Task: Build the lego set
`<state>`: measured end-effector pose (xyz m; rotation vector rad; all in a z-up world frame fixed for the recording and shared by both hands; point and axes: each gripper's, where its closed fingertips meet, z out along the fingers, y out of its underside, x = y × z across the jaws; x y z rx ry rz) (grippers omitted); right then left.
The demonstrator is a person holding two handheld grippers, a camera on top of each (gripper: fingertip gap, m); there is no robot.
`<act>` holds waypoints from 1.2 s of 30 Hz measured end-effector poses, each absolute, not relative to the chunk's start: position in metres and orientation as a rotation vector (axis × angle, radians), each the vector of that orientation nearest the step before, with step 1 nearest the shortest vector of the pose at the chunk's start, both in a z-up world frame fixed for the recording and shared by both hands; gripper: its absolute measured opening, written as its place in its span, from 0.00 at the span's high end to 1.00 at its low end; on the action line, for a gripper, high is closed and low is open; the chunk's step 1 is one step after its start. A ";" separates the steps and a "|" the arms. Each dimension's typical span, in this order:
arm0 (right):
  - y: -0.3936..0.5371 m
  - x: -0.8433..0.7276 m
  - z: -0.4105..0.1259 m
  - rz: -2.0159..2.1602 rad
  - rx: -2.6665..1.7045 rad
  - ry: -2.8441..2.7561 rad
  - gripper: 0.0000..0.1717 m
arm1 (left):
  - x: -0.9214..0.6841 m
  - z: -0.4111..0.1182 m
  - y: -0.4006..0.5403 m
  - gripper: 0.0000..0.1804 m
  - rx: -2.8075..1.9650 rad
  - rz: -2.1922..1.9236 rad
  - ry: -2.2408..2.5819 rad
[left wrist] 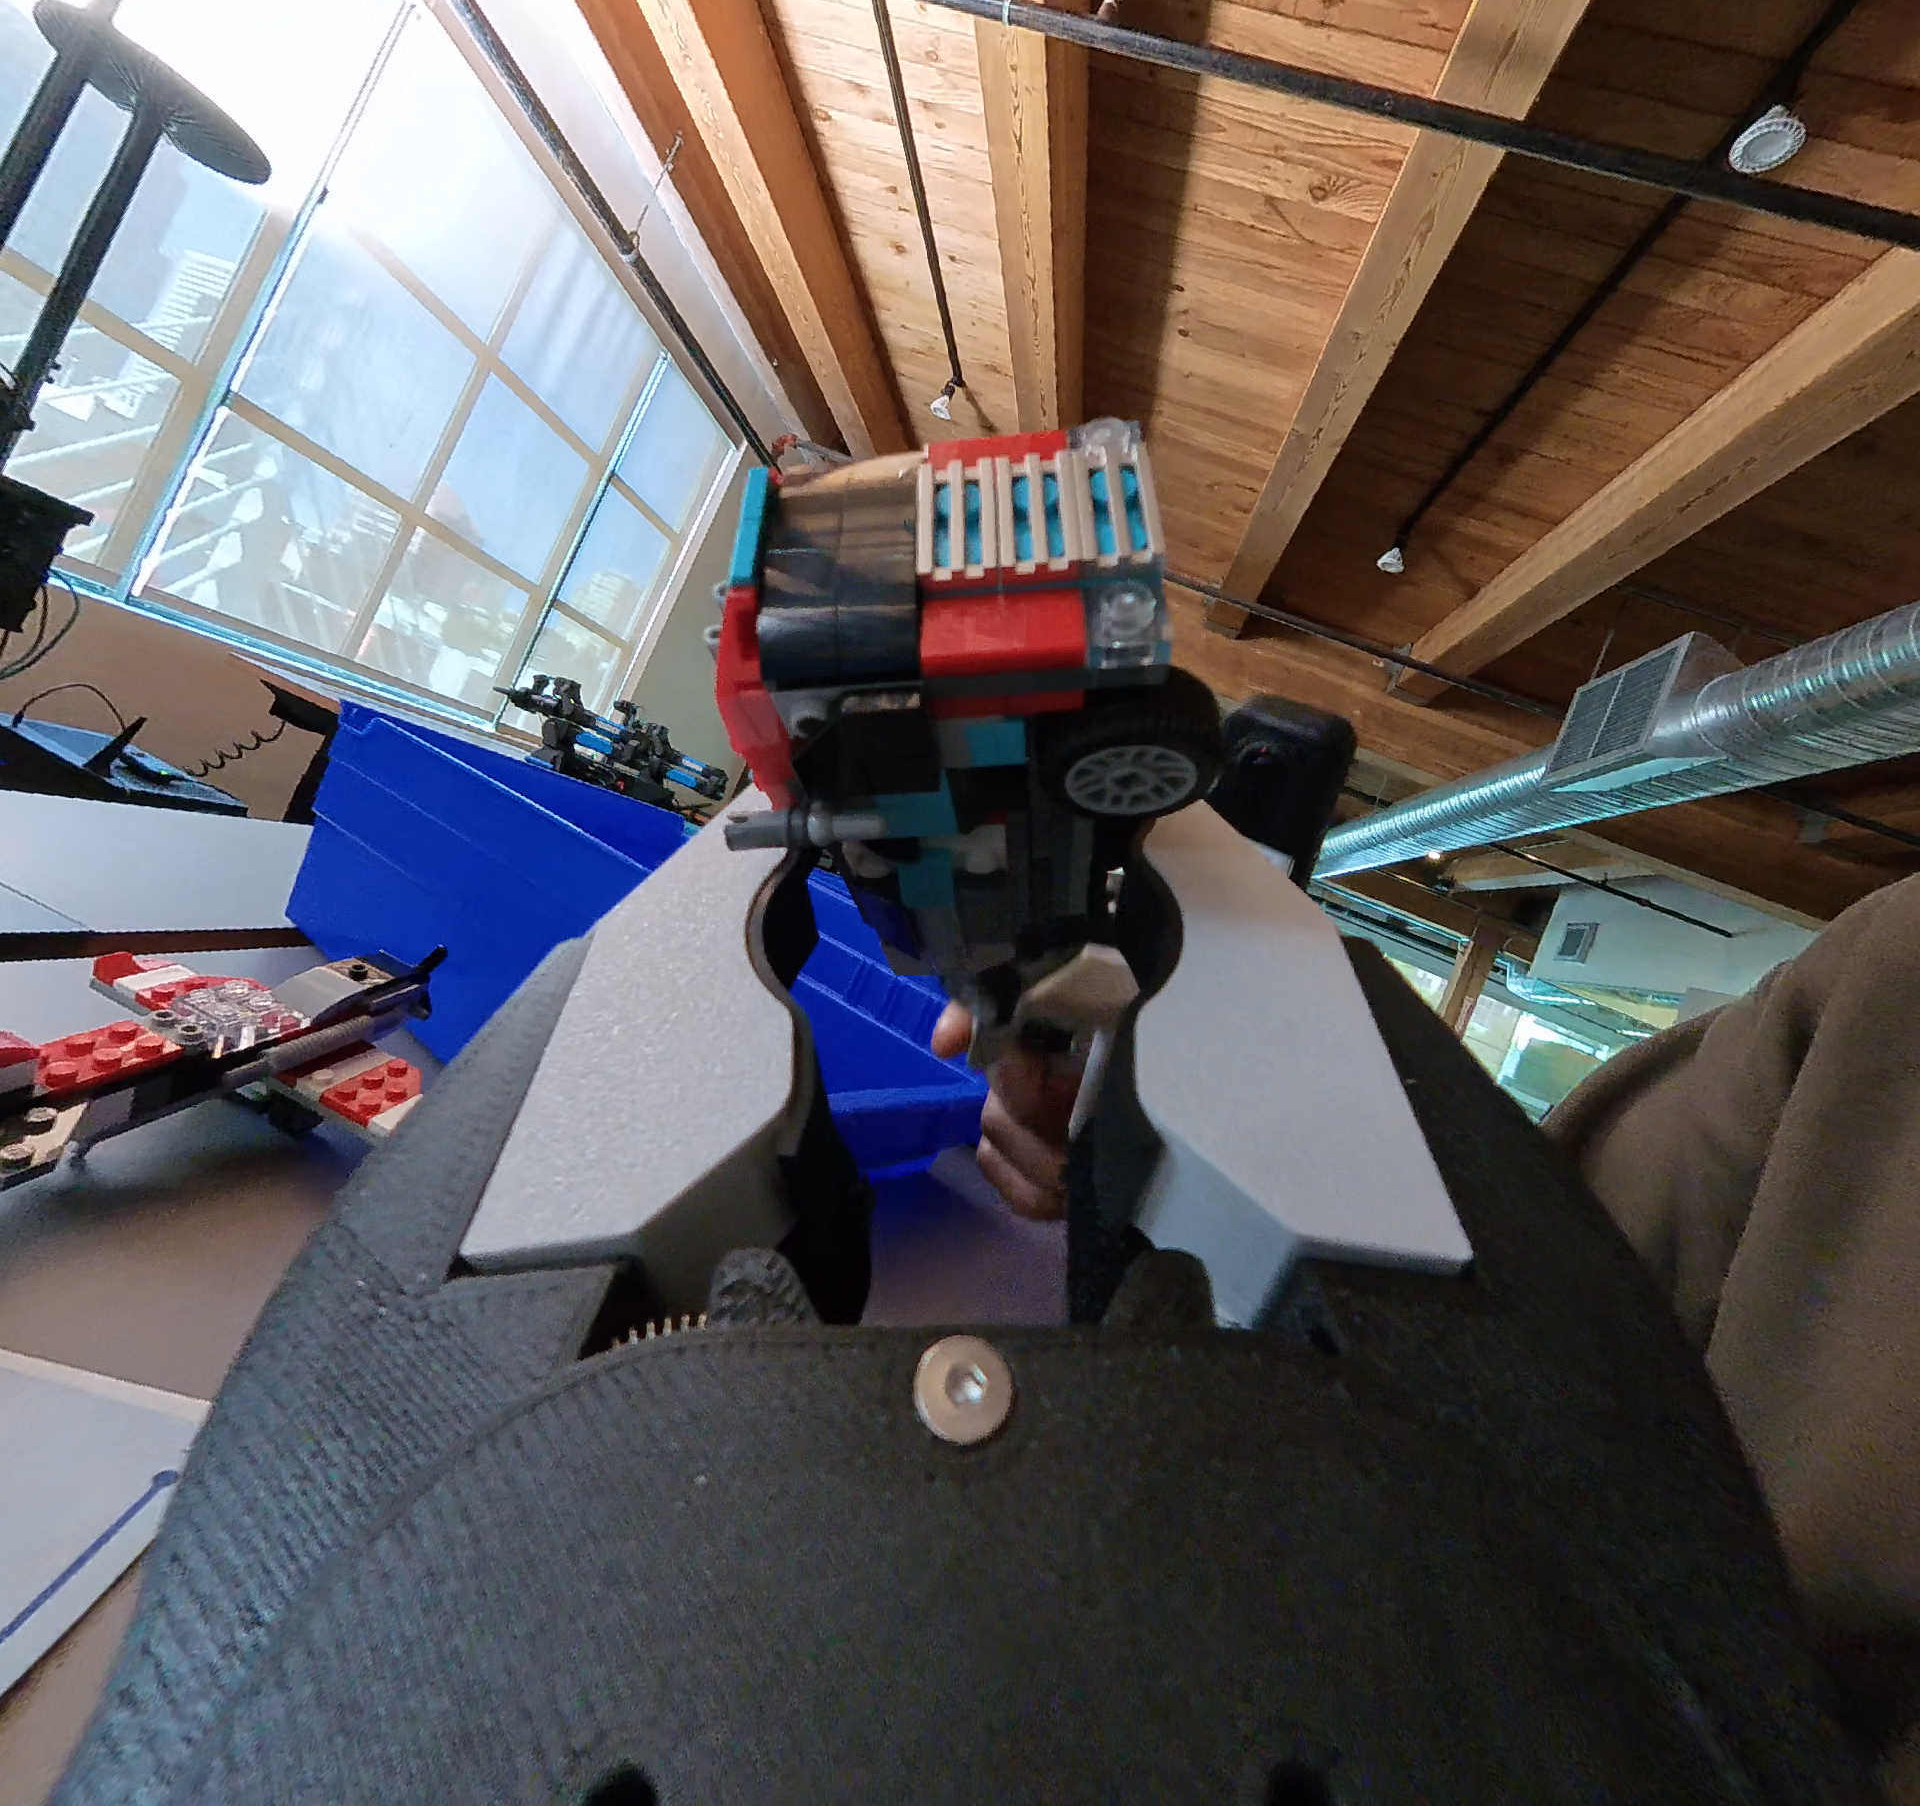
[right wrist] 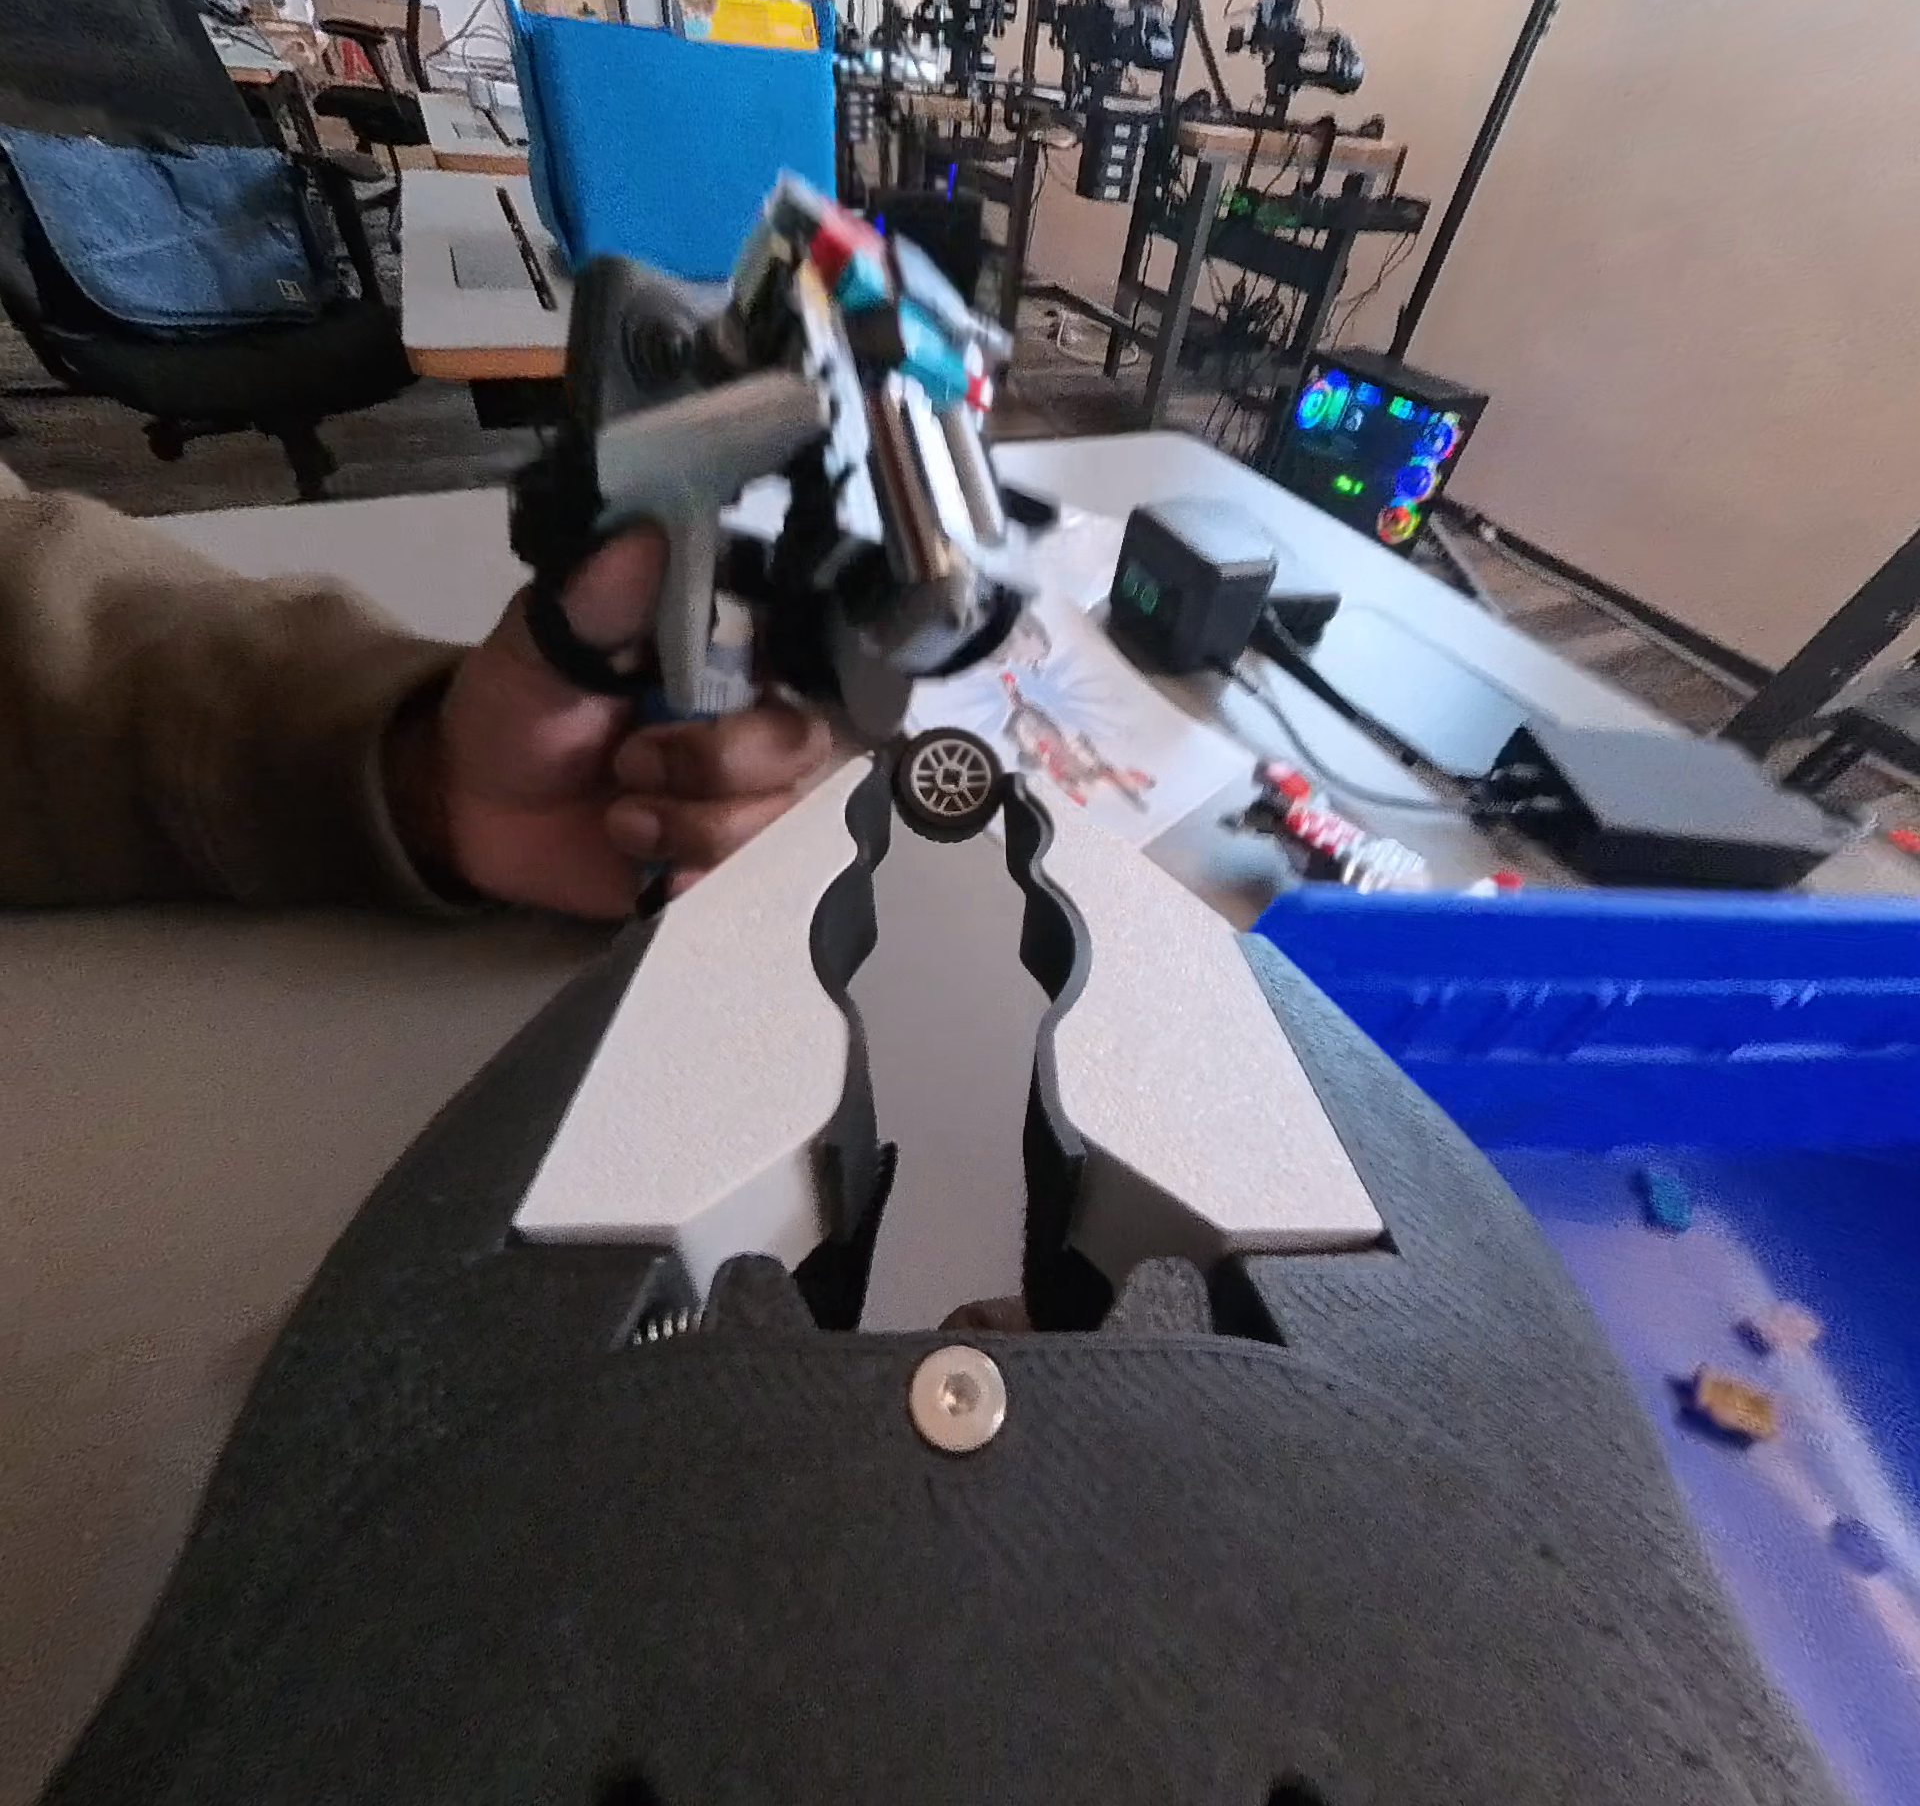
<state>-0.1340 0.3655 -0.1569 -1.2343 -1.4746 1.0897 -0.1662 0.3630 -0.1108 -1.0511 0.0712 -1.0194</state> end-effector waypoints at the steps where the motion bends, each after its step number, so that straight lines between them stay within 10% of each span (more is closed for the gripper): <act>1: 0.367 -0.137 -0.145 1.082 -1.209 -1.467 0.87 | -0.168 -0.111 0.363 0.68 -1.049 -1.012 0.064; 10: 0.368 -0.182 -0.066 1.056 -1.031 -1.470 0.87 | -0.193 -0.108 0.366 0.67 -0.995 -0.983 -0.025; 36: 0.340 -0.208 -0.063 1.325 -1.175 -1.715 0.87 | -0.169 -0.103 0.366 0.67 -0.997 -0.991 0.085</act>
